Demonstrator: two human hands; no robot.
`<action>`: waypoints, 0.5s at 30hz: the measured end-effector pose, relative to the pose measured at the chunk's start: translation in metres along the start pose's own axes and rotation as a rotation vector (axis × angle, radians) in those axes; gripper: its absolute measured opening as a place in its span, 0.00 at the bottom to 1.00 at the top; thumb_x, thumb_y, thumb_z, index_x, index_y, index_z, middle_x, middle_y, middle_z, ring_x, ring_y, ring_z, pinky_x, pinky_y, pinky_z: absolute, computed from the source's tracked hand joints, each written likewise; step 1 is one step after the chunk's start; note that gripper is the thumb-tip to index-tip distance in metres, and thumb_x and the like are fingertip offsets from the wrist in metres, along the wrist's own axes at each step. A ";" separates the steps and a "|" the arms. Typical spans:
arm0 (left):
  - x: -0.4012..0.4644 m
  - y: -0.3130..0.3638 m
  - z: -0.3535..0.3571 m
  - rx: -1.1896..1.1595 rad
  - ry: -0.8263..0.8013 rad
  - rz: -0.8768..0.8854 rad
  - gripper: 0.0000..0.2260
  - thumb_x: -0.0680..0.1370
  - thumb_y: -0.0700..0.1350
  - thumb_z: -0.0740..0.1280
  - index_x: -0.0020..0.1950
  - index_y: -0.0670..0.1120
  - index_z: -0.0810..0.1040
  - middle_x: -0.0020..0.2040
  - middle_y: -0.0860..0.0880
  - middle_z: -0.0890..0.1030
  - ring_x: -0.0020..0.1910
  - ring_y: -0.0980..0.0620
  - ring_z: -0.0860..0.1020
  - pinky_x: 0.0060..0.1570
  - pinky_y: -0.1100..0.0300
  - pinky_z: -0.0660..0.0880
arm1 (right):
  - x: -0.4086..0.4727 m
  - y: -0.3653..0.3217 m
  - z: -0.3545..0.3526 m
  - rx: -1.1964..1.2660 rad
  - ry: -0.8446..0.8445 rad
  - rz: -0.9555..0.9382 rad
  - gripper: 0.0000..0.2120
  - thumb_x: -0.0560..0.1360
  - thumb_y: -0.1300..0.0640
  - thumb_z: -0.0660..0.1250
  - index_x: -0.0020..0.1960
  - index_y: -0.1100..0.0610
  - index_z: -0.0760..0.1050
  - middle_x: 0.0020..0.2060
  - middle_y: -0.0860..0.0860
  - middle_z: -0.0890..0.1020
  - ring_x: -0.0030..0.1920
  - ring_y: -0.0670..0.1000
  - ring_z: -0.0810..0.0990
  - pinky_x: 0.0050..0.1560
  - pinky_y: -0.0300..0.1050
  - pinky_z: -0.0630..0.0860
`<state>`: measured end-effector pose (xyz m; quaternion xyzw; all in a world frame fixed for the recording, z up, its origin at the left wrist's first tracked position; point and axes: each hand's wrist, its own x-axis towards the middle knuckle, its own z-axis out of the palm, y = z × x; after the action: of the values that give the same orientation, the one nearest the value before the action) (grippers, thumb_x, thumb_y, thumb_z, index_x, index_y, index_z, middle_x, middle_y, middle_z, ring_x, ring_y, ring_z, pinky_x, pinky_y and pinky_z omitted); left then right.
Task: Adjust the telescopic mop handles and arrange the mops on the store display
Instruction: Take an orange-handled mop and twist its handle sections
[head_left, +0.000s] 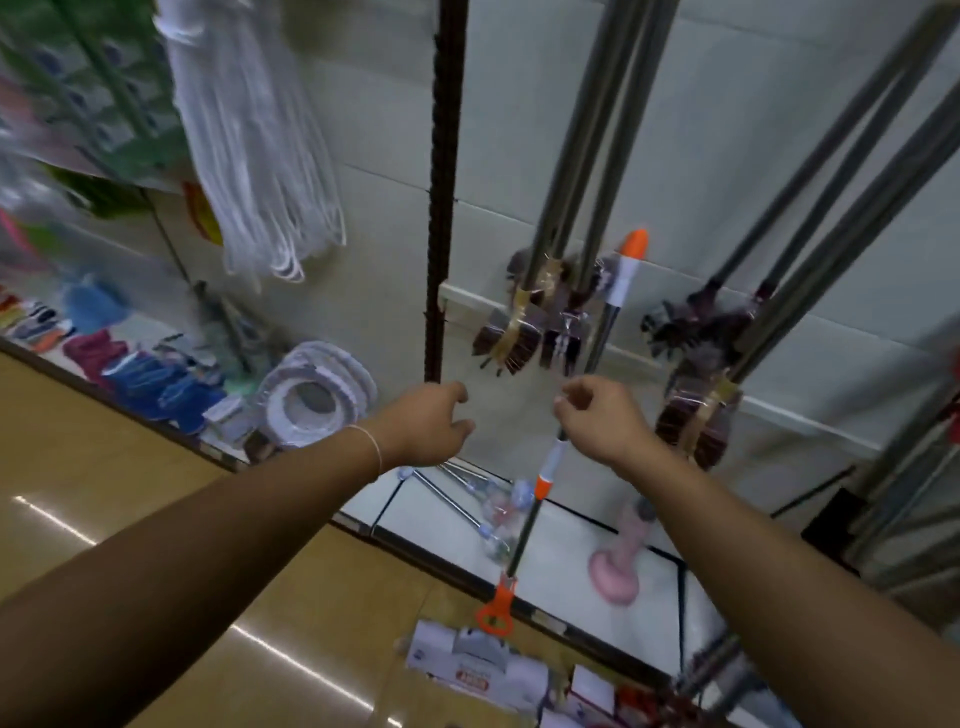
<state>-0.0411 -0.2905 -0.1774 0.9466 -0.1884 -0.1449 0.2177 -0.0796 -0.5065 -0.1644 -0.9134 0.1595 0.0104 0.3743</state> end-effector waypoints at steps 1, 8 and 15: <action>0.010 0.000 0.009 0.000 -0.013 0.000 0.21 0.79 0.52 0.63 0.69 0.44 0.70 0.65 0.40 0.77 0.63 0.41 0.75 0.60 0.53 0.71 | 0.005 0.012 0.009 -0.003 -0.031 0.036 0.14 0.77 0.56 0.68 0.60 0.60 0.78 0.50 0.58 0.83 0.51 0.56 0.81 0.55 0.45 0.75; 0.058 -0.002 0.059 -0.017 -0.126 -0.007 0.21 0.80 0.50 0.63 0.70 0.42 0.69 0.63 0.39 0.78 0.61 0.41 0.76 0.59 0.54 0.73 | 0.044 0.074 0.049 0.024 -0.026 0.221 0.16 0.77 0.56 0.66 0.63 0.60 0.78 0.54 0.57 0.83 0.58 0.57 0.79 0.53 0.38 0.69; 0.108 -0.008 0.107 -0.088 -0.199 -0.006 0.20 0.80 0.47 0.63 0.71 0.43 0.69 0.64 0.40 0.77 0.62 0.41 0.76 0.59 0.54 0.72 | 0.101 0.108 0.056 0.073 0.063 0.345 0.17 0.78 0.55 0.65 0.65 0.60 0.75 0.54 0.57 0.82 0.58 0.57 0.79 0.57 0.41 0.71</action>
<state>0.0189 -0.3671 -0.2945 0.9177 -0.1997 -0.2468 0.2387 -0.0108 -0.5685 -0.2924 -0.8582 0.3259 0.0401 0.3945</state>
